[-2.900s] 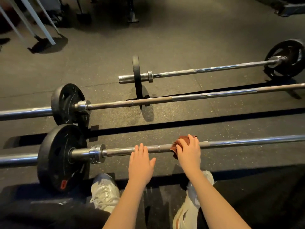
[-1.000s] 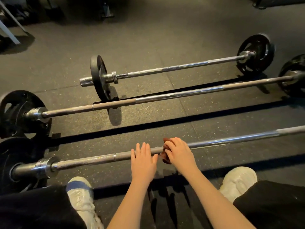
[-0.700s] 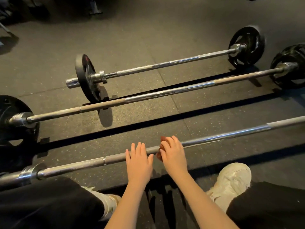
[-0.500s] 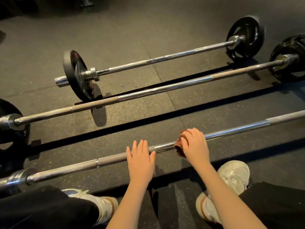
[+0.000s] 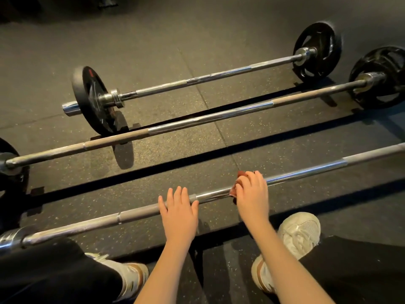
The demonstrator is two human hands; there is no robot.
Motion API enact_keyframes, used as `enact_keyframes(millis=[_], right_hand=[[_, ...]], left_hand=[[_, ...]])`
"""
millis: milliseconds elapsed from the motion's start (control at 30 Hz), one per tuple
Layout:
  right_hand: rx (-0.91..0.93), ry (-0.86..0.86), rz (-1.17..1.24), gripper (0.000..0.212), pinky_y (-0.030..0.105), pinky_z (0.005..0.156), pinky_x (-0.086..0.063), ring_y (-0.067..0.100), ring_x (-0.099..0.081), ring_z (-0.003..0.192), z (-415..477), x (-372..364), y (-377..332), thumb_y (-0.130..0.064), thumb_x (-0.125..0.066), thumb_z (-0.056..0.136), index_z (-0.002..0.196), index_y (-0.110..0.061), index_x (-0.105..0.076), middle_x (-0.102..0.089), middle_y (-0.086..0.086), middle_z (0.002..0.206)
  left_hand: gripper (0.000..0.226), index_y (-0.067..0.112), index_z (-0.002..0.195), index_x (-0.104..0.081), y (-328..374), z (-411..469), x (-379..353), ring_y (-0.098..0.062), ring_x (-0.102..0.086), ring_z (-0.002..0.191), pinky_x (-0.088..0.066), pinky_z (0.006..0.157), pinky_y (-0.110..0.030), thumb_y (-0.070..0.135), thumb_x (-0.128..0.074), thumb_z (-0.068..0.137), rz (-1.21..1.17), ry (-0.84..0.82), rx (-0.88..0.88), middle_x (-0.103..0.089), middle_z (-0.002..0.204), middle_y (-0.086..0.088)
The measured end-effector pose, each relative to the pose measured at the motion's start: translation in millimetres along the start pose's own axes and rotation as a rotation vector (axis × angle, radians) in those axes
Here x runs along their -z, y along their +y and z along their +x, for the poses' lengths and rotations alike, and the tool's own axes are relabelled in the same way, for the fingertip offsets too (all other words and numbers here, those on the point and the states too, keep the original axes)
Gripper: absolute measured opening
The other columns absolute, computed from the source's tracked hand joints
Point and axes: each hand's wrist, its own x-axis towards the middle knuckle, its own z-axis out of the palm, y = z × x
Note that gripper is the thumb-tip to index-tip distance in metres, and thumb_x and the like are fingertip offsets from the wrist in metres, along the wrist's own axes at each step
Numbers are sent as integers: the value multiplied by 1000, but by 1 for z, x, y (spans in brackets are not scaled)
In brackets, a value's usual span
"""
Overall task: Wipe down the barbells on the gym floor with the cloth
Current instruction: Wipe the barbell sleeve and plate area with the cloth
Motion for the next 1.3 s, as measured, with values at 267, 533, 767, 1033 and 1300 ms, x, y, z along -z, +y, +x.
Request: enact_keyframes(millis=[267,533,767,1033,1300], right_hand=[[402,-149,-46,33,41,91,-47,22,-54,100,5,4,-15,-35,-40,88,96,-17,-65,-61,-2,101],[164,-89,-30,26,50,117,-27,32,-38,137,-27,-9,-26,-15,-59,91,116,-12,-65,-54,3,137],[-47,-89,14,29,40,108,-34,24,-42,130,21,26,33,-21,-44,98,124,-20,-57,-54,-4,129],[285,-198,-123,30,38,116,-21,24,-40,134,8,21,24,-24,-54,96,125,-20,-60,-54,-4,135],[21,-52,-160,29,51,113,-32,31,-35,138,-6,3,12,-21,-56,94,122,-15,-61,-51,3,139]], left_hand=[[57,19,151,-23,3,1,11,-23,-10,148,2,117,-48,47,-26,102,12,-75,1,-25,157,1],[55,19,153,-13,21,5,21,-20,1,149,3,119,-44,42,-19,104,-38,-171,-113,-12,161,4],[66,15,154,-5,28,4,14,-22,-1,149,2,120,-44,51,-21,101,-5,-193,-186,-9,161,1],[68,15,154,-8,35,3,15,-22,-3,148,4,119,-45,54,-21,100,18,-185,-154,-14,161,0],[68,11,153,-10,47,8,18,-25,-3,148,1,120,-43,53,-21,101,19,-212,-169,-15,160,-3]])
